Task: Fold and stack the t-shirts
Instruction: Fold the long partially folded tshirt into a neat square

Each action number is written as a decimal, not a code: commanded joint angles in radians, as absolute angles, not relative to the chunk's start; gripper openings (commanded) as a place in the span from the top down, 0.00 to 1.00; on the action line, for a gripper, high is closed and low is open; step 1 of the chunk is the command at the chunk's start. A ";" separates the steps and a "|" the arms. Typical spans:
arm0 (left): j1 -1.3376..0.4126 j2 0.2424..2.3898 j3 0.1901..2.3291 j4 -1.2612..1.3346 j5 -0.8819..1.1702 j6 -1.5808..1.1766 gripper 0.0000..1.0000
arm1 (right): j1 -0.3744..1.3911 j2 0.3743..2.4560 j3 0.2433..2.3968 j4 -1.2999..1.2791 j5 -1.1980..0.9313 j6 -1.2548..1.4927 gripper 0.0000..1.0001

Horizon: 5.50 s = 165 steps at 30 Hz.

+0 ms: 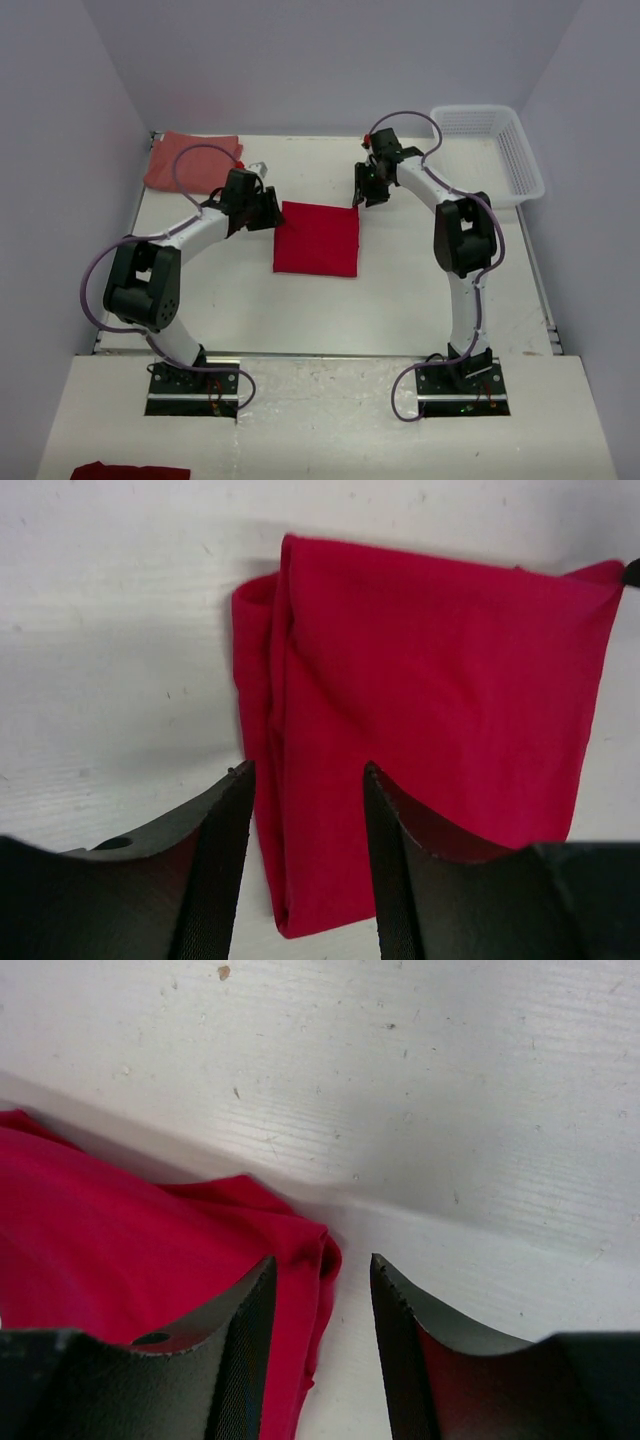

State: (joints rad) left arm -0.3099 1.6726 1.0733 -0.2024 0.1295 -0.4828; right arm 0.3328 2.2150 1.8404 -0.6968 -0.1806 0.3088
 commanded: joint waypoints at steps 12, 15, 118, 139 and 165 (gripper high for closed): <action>-0.308 1.569 0.902 -0.166 0.222 -0.526 0.51 | 0.330 2.186 1.873 -0.692 -0.276 0.284 0.60; -0.308 1.566 0.885 -0.160 0.224 -0.525 0.51 | 0.330 2.200 1.882 -0.693 -0.290 0.288 0.64; -0.322 1.463 0.563 -0.018 0.290 -0.558 1.00 | 0.296 2.250 1.885 -0.658 -0.247 0.318 1.00; -0.393 1.305 0.767 -0.178 0.072 -0.528 0.54 | 0.360 1.846 1.508 -0.557 -0.224 0.368 0.60; -0.313 1.830 1.198 -0.198 0.129 -0.469 1.00 | 0.502 1.856 1.238 -0.362 -0.526 0.452 1.00</action>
